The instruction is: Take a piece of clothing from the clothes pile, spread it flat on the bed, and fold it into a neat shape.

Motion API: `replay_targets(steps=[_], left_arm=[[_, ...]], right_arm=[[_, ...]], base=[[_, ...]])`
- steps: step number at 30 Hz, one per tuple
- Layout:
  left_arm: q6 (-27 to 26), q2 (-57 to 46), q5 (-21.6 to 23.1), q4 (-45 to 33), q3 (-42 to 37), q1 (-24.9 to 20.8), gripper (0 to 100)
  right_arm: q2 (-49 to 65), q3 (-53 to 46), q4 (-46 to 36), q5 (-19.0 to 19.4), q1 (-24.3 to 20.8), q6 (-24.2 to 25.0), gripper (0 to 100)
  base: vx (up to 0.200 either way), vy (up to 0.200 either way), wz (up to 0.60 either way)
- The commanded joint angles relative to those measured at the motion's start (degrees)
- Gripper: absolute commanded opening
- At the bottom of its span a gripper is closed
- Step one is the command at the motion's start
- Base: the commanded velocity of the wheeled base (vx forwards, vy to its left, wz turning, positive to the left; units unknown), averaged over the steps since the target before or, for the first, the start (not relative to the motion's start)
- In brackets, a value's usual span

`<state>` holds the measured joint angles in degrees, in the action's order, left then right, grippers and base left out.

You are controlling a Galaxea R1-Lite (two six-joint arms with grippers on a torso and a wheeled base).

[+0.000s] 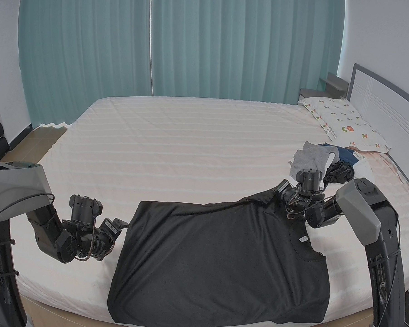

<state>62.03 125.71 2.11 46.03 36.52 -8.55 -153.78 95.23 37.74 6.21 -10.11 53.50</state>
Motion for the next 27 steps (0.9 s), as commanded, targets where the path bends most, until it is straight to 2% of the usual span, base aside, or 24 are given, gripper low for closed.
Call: replay_targets(steps=[1,5,6,8,9,12,17,27], left_arm=[[0.03,0.06,0.00,0.02,0.04,-0.07,100],[0.03,0.06,-0.09,0.02,0.04,-0.07,100],[0.03,0.15,-0.18,0.02,0.04,-0.07,100],[0.03,0.15,-0.26,0.02,0.04,-0.07,100],[0.03,0.24,-0.44,0.02,0.04,-0.07,100],[0.03,0.24,-0.44,0.02,-0.05,-0.07,100],[0.99,0.15,-0.53,0.11,0.04,-0.16,100],[0.90,0.24,-0.61,0.29,0.04,-0.16,100]], right_arm=[[-1.43,7.86,0.84,-0.49,-0.44,-0.33,0],[-2.75,11.73,1.11,-0.93,-0.88,-0.24,0],[-6.44,17.35,0.40,-3.48,-1.94,-0.77,0],[-8.29,19.36,-0.12,-4.62,-2.11,-2.18,0],[-9.43,19.36,-0.74,-4.80,-2.37,-3.49,100],[-9.69,19.36,-0.30,-4.62,-2.55,-4.02,100],[-9.69,19.36,7.35,-3.48,-3.17,-4.02,100],[-3.01,19.36,10.51,-4.10,-2.73,-4.37,100]], base=[[0.000,0.000,0.00],[0.000,0.000,0.00],[0.000,0.000,0.00],[0.000,0.000,0.00],[0.000,0.000,0.00],[0.000,0.000,0.00],[0.000,0.000,0.00],[0.000,0.000,0.00]])
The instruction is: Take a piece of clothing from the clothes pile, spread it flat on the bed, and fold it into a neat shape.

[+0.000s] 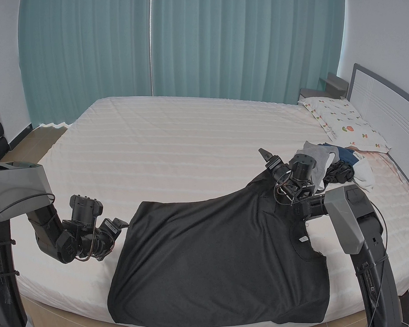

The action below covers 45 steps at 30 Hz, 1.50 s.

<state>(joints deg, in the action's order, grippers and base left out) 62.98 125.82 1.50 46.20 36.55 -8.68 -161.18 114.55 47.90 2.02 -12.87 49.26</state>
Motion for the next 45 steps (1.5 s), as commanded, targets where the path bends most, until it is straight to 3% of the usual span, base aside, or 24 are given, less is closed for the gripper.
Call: replay_targets(steps=[1,6,12,25,33,37,41,45], left_arm=[[-0.05,0.13,-0.01,0.12,0.02,-0.02,100],[-0.05,0.13,-0.01,0.12,-0.07,-0.02,100],[-0.05,0.13,-0.01,0.20,0.02,-0.02,100],[0.04,0.13,-0.01,0.20,0.02,-0.02,100],[0.30,-0.22,-0.01,0.29,0.54,0.15,100],[1.10,-1.19,-0.09,0.38,1.86,0.15,100],[0.92,-2.68,-0.27,0.20,3.62,0.07,100],[0.66,-3.12,-0.27,-0.15,6.43,0.07,100]], right_arm=[[4.74,0.04,0.00,0.26,-0.13,-0.13,100],[2.01,0.04,-1.23,0.88,-0.66,-4.53,100],[-4.75,0.04,-9.66,-0.09,-0.84,-12.00,100],[-2.12,-0.21,-11.69,-4.13,-0.13,-12.08,100],[9.13,-19.81,-6.32,-3.08,1.97,-11.12,100],[14.93,-30.62,-1.93,-0.71,3.82,-10.94,100],[20.65,-40.64,3.96,2.28,4.88,-6.64,100],[23.81,-48.46,6.24,2.72,4.70,-3.03,100]], base=[[0.000,0.000,0.00],[0.000,0.000,0.00],[0.000,0.000,0.00],[0.000,0.000,0.00],[0.000,0.000,0.00],[0.000,0.000,0.00],[0.000,0.000,0.00],[0.000,0.000,0.00]])
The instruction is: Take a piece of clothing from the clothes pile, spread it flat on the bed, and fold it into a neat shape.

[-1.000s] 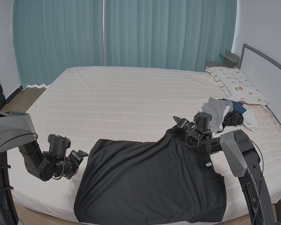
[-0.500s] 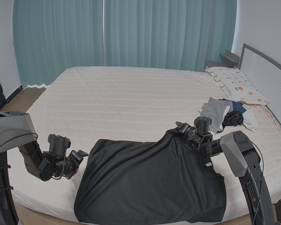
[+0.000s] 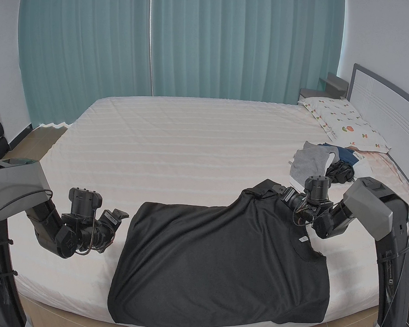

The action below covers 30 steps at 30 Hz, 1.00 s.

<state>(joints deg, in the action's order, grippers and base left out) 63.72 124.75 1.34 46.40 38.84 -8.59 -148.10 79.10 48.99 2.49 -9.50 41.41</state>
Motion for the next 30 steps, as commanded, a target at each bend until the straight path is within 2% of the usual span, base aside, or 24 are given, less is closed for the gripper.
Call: replay_targets(steps=[1,2,5,7,8,14,17,23,30], left_arm=[[-0.18,-1.70,-0.11,-0.43,5.19,-0.02,100],[-0.26,-1.61,-0.11,-0.52,5.37,-0.02,100],[-2.37,0.06,-0.64,-0.61,9.76,-0.11,100],[-2.81,0.50,-0.64,-0.61,10.29,-0.11,100],[-4.13,3.66,-0.73,-0.61,14.33,-0.28,100],[-5.10,11.57,-0.90,-1.22,25.58,-0.63,100],[-7.03,15.26,-1.17,-2.45,30.15,-1.34,100],[-8.52,23.61,-5.47,-3.86,41.93,-2.30,100],[-13.71,24.76,-6.00,-6.32,42.64,-3.36,100]], right_arm=[[11.26,-15.03,5.94,2.52,1.06,5.96,100],[11.35,-15.30,6.03,2.52,1.06,6.14,100],[11.87,-21.45,11.47,3.49,0.88,11.94,100],[11.87,-21.98,12.09,3.67,0.97,12.47,100],[11.43,-24.61,14.55,4.19,1.50,14.75,100],[8.88,-27.25,20.44,5.16,4.31,21.08,100],[6.60,-27.34,22.72,6.30,5.37,21.52,100],[5.98,-27.25,23.16,6.39,5.63,21.34,100],[5.81,-28.04,23.25,6.13,5.10,21.08,100]], base=[[0.000,0.000,0.00],[0.000,0.000,0.00],[0.000,0.000,0.00],[0.000,0.000,0.00],[0.000,0.000,0.00],[0.000,0.000,0.00],[0.000,0.000,0.00],[0.000,0.000,0.00],[0.000,0.000,0.00]])
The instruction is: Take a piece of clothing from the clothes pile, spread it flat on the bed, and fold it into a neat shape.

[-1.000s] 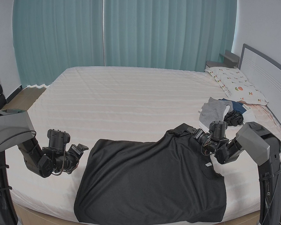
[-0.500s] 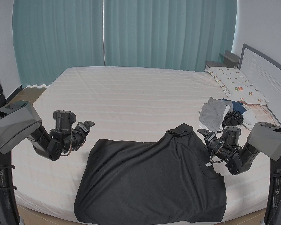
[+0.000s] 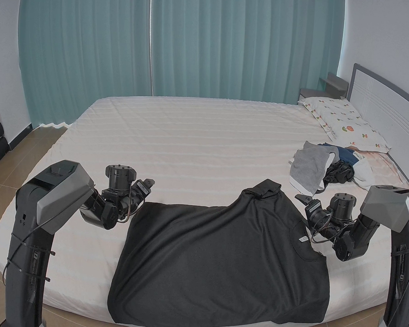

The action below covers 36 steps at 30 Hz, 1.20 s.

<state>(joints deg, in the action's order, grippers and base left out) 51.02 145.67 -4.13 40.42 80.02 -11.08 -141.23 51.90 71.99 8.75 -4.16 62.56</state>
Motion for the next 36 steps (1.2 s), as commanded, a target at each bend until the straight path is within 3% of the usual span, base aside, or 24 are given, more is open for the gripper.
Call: replay_targets(steps=[1,9,10,16,24,36], left_arm=[[-1.01,3.84,-0.79,-0.43,1.46,-0.96,100],[-2.33,4.36,-1.76,-0.35,1.72,-1.22,100],[-2.85,4.45,-1.84,-0.35,1.63,-1.31,0],[-4.52,5.33,-3.34,-0.17,2.07,-1.40,0],[-4.52,5.68,-10.11,5.19,4.27,0.80,0],[-4.35,7.97,-10.19,5.19,8.93,4.05,0]], right_arm=[[-1.07,-1.01,0.35,-0.23,-0.33,-0.16,100],[-1.59,-1.80,2.46,-0.32,-0.41,-0.69,100],[-1.59,-1.80,2.46,-0.32,-0.41,-0.69,100],[-1.59,-1.80,2.46,-0.32,-0.41,-0.69,100],[-1.68,-1.80,2.37,-0.32,-0.41,-0.69,100],[-3.09,0.84,1.67,-0.49,-0.41,-3.32,100]], base=[[0.000,0.000,0.00],[0.000,0.000,0.00],[0.000,0.000,0.00],[0.000,0.000,0.00],[0.000,0.000,0.00],[0.000,0.000,0.00]])
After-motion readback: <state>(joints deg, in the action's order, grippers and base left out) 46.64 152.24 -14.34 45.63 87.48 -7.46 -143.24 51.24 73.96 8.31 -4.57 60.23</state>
